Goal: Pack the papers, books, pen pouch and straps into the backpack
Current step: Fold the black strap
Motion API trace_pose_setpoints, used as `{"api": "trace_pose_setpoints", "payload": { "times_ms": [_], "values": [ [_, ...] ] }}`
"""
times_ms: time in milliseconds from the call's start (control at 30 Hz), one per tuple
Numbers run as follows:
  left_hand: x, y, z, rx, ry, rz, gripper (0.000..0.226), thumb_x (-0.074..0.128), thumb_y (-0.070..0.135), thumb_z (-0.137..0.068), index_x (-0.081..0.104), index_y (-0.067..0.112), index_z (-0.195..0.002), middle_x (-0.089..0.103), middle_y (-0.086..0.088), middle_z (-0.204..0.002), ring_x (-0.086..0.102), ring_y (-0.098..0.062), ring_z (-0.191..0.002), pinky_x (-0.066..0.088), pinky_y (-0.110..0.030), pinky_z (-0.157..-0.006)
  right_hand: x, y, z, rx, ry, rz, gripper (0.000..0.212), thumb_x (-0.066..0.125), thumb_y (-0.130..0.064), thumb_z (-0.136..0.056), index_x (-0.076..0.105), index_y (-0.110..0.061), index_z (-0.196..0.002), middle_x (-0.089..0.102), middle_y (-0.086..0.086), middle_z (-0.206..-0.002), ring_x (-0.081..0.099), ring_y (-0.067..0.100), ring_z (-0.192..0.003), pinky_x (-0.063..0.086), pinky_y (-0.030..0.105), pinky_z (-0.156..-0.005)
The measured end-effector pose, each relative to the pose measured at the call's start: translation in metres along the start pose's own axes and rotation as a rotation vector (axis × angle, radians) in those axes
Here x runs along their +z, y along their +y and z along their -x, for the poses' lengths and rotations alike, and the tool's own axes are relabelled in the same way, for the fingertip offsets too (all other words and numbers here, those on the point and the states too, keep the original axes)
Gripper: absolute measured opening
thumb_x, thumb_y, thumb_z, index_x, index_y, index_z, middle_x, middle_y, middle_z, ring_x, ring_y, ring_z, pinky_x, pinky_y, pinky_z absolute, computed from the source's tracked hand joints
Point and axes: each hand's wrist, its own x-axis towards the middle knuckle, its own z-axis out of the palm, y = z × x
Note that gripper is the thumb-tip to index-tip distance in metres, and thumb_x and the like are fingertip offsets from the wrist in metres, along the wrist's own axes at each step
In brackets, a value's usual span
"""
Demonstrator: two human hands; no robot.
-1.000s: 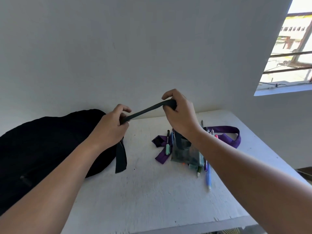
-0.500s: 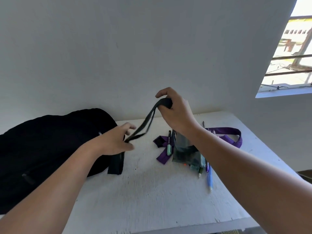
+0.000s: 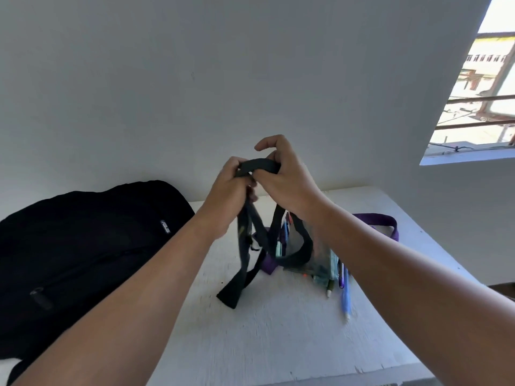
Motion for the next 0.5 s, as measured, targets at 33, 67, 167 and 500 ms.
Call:
{"api": "trace_pose_setpoints", "payload": {
  "times_ms": [33, 67, 167, 500],
  "values": [
    [-0.003, 0.002, -0.004, 0.013, 0.071, 0.026, 0.026, 0.04, -0.007, -0.086, 0.055, 0.012, -0.095, 0.055, -0.003, -0.073, 0.048, -0.016, -0.063, 0.043, -0.034, -0.063, -0.004, 0.001, 0.0, 0.029, -0.077, -0.007, 0.048, 0.073, -0.019, -0.088, 0.05, -0.028, -0.129, 0.06, -0.003, -0.083, 0.055, 0.003, -0.063, 0.045, 0.027, -0.063],
    [-0.005, 0.005, -0.007, 0.037, 0.137, 0.028, 0.029, 0.036, -0.008, -0.084, 0.055, 0.013, -0.091, 0.053, -0.001, -0.07, 0.045, -0.015, -0.062, 0.04, -0.033, -0.061, -0.008, 0.003, -0.001, 0.085, -0.178, -0.022, 0.056, 0.078, -0.033, -0.087, 0.048, -0.028, -0.135, 0.065, -0.003, -0.089, 0.06, 0.003, -0.07, 0.047, 0.025, -0.069],
    [-0.014, 0.012, -0.016, 0.093, 0.261, 0.021, 0.029, 0.034, -0.006, -0.087, 0.053, 0.015, -0.091, 0.054, -0.002, -0.075, 0.041, -0.014, -0.06, 0.035, -0.03, -0.057, -0.012, 0.006, 0.0, 0.278, -0.389, -0.123, 0.065, 0.064, -0.074, -0.086, 0.068, -0.02, -0.123, 0.072, -0.003, -0.088, 0.066, 0.01, -0.081, 0.048, 0.028, -0.079],
    [-0.035, -0.012, -0.011, 0.05, -0.004, -0.473, 0.017, 0.053, 0.015, -0.093, 0.058, 0.027, -0.104, 0.065, -0.004, -0.095, 0.063, -0.017, -0.088, 0.049, -0.035, -0.082, -0.011, -0.003, -0.01, 0.341, -0.263, -0.707, 0.019, 0.059, -0.024, -0.106, 0.068, -0.013, -0.093, 0.07, 0.005, -0.08, 0.064, 0.017, -0.067, 0.05, 0.034, -0.076]
  ]
}}
